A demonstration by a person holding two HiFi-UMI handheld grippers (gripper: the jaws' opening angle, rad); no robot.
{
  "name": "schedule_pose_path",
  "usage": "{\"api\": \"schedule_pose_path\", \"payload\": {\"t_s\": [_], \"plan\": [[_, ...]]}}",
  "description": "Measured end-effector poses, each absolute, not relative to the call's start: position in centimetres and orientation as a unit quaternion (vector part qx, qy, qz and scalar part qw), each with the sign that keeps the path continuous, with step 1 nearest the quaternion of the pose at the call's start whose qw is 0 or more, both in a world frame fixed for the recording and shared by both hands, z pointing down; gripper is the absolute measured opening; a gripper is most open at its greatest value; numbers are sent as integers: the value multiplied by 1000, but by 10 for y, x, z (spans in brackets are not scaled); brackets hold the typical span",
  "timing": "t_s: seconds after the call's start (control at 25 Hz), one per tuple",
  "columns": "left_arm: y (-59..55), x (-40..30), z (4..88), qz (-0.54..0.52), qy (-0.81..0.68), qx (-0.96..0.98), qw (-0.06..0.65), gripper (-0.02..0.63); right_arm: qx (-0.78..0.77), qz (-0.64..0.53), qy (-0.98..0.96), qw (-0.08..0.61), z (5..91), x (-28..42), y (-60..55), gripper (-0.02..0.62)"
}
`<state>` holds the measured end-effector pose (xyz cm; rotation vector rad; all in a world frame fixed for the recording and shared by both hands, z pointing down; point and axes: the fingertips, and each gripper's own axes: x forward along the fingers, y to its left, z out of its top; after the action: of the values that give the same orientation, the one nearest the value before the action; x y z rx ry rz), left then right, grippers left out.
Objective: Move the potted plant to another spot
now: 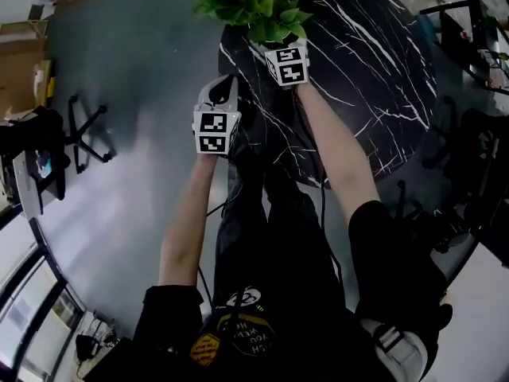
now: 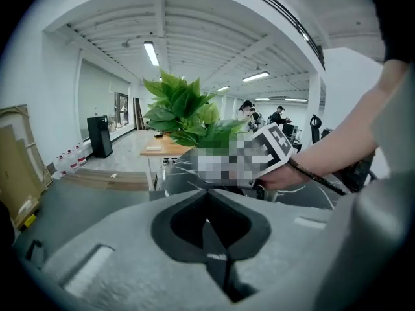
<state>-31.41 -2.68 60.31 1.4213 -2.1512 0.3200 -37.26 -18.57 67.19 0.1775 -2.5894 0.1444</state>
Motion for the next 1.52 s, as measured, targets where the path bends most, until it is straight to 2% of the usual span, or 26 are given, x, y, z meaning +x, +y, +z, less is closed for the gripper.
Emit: {"api": "schedule_pose_path", "payload": {"t_s": [0.32, 0.68, 1.36, 1.52], "plan": [[46, -257, 590, 101, -783, 542, 289, 5, 63, 53, -959, 272, 670, -305, -96, 471], [76, -188, 607, 93, -716, 621, 306, 5, 149, 73, -949, 269, 671, -210, -34, 471], [13, 15, 612, 118, -547, 779, 283, 5, 365, 124, -887, 256, 676, 57, -56, 466], [7, 39, 609, 125, -536, 788, 278, 5, 382, 124, -879, 256, 673, 89, -63, 462]]}}
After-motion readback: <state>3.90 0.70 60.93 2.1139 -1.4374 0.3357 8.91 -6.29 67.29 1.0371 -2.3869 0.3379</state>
